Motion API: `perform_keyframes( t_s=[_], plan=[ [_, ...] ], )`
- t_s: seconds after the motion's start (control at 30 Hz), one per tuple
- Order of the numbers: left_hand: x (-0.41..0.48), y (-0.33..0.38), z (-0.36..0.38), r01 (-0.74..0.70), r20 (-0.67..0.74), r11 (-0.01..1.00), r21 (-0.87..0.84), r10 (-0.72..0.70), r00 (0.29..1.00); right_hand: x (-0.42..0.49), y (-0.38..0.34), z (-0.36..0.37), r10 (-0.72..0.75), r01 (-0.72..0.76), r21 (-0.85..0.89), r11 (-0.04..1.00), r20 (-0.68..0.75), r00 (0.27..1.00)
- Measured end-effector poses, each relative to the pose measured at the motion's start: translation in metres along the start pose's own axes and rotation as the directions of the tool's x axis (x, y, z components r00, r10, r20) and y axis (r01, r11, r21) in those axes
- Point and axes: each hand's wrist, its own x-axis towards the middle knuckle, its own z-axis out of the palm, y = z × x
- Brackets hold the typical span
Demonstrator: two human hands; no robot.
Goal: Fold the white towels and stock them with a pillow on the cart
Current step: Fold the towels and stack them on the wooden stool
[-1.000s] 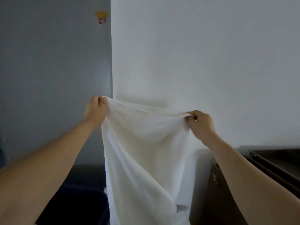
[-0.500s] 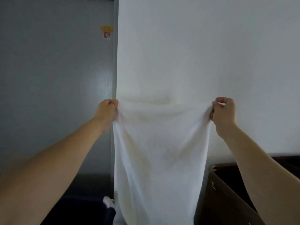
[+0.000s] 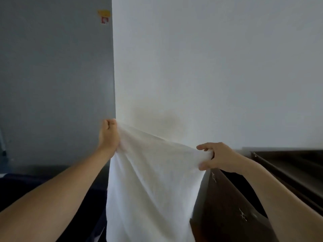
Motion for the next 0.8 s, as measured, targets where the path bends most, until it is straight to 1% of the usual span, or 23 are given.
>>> perform_keyframes(
  t_s=[0.07,0.1,0.13,0.2,0.23,0.27,0.3,0.33,0.37,0.4,0.43,0.5,0.57,0.63,0.7,0.73,0.8],
  plan=[
    [-0.011,0.000,-0.006,-0.050,0.012,0.997,0.053,0.050,0.999,0.002,0.011,0.007,0.034,-0.030,0.045,0.999,-0.085,0.996],
    [-0.016,0.001,-0.009,-0.086,0.020,0.994,0.065,0.085,0.996,0.003,0.015,0.008,0.058,-0.042,0.117,0.992,-0.138,0.989],
    [-0.019,0.003,-0.011,-0.124,0.026,0.990,0.071,0.123,0.992,0.005,0.017,0.008,0.090,-0.046,0.222,0.974,-0.191,0.977],
    [-0.024,0.011,-0.016,-0.210,0.044,0.976,0.058,0.207,0.977,0.008,0.019,0.008,0.172,-0.027,0.443,0.896,-0.289,0.942],
    [-0.025,0.016,-0.019,-0.253,0.086,0.967,0.032,0.249,0.965,0.011,0.018,0.008,0.199,-0.004,0.507,0.862,-0.331,0.922],
    [-0.026,0.020,-0.022,-0.268,0.159,0.963,-0.006,0.266,0.951,0.012,0.016,0.007,0.223,0.002,0.529,0.848,-0.361,0.905],
    [-0.026,0.022,-0.028,-0.268,0.269,0.963,-0.036,0.268,0.925,0.013,0.015,0.008,0.246,-0.014,0.528,0.849,-0.371,0.895],
    [-0.025,0.019,-0.033,-0.247,0.388,0.967,-0.056,0.249,0.887,0.014,0.015,0.009,0.256,-0.046,0.509,0.859,-0.352,0.900],
    [-0.024,0.013,-0.040,-0.205,0.498,0.978,-0.048,0.201,0.844,0.014,0.016,0.010,0.258,-0.087,0.479,0.873,-0.304,0.917],
    [-0.023,0.002,-0.045,-0.127,0.579,0.992,0.008,0.098,0.810,0.013,0.017,0.014,0.260,-0.130,0.455,0.881,-0.236,0.936],
    [-0.022,-0.011,-0.049,-0.055,0.626,0.995,0.086,-0.011,0.779,0.013,0.020,0.018,0.261,-0.163,0.448,0.879,-0.164,0.951],
    [-0.020,-0.037,-0.050,0.054,0.653,0.971,0.231,-0.196,0.731,0.016,0.024,0.030,0.272,-0.213,0.474,0.854,-0.057,0.961],
    [-0.014,-0.053,-0.049,0.126,0.651,0.956,0.265,-0.274,0.708,0.024,0.025,0.041,0.294,-0.237,0.528,0.816,-0.025,0.956],
    [0.003,-0.063,-0.047,0.174,0.627,0.948,0.266,-0.307,0.716,0.039,0.024,0.048,0.332,-0.233,0.587,0.775,-0.064,0.941],
    [0.023,-0.062,-0.040,0.129,0.588,0.948,0.292,-0.284,0.757,0.056,0.019,0.046,0.360,-0.199,0.646,0.737,-0.127,0.924],
    [0.034,-0.054,-0.035,0.075,0.556,0.947,0.313,-0.247,0.793,0.064,0.013,0.040,0.369,-0.169,0.660,0.732,-0.176,0.912],
    [0.060,-0.025,-0.020,-0.016,0.447,0.956,0.294,-0.123,0.886,0.080,-0.008,0.014,0.364,-0.053,0.662,0.748,-0.342,0.866]
  ],
)
